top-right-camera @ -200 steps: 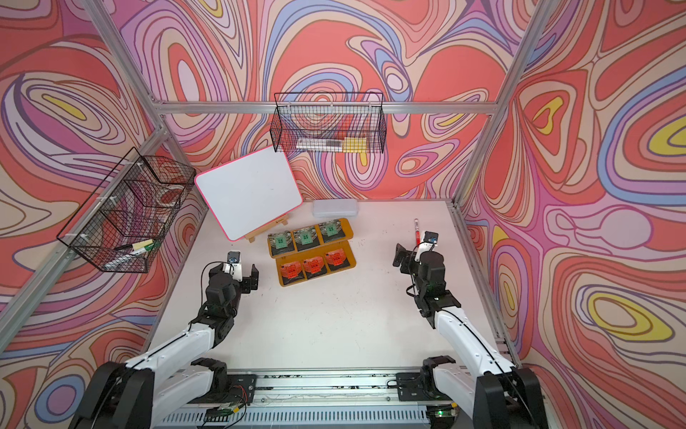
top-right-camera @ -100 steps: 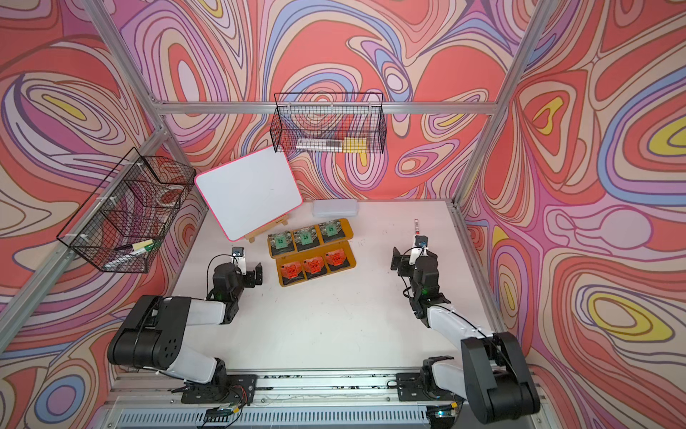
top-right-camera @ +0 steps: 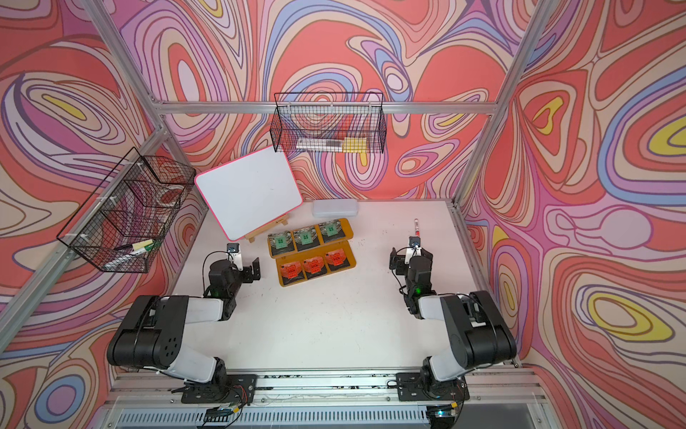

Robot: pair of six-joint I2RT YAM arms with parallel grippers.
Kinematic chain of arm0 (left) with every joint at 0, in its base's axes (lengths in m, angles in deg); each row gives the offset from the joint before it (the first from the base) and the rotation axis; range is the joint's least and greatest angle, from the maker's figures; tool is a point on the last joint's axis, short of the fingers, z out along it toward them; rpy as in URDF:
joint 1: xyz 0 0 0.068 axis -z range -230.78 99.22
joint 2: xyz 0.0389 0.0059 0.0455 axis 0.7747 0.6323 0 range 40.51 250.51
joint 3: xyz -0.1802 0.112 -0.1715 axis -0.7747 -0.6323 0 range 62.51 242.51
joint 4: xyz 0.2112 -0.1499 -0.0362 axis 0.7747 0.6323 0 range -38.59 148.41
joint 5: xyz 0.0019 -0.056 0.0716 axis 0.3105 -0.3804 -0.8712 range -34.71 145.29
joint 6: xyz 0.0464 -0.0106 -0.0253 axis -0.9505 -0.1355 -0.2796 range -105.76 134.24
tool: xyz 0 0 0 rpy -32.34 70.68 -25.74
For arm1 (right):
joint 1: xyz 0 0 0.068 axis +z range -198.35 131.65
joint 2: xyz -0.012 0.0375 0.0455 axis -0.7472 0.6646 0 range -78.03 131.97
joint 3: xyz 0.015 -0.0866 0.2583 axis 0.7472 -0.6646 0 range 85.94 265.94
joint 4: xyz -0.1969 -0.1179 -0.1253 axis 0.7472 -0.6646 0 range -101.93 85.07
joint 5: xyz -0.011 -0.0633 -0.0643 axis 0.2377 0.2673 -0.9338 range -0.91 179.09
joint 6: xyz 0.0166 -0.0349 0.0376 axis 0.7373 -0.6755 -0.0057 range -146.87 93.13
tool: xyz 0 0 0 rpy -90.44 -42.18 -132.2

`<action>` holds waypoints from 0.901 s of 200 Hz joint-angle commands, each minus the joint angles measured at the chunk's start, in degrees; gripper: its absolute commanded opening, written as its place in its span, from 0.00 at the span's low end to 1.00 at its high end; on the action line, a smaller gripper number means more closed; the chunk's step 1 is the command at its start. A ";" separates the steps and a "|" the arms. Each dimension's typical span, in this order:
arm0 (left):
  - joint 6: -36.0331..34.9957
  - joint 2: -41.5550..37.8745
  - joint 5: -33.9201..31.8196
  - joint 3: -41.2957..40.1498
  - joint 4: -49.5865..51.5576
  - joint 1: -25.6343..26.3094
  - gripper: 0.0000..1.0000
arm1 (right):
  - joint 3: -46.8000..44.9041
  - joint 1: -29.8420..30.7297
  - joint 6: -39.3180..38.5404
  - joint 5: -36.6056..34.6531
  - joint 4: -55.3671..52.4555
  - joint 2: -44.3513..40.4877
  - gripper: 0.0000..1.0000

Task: Place the tea bags on the shelf by color
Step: Reset both arms

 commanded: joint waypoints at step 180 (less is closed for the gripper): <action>0.63 0.05 0.77 0.34 -0.43 -0.14 0.99 | 2.99 -5.30 4.36 -1.01 4.35 7.12 0.98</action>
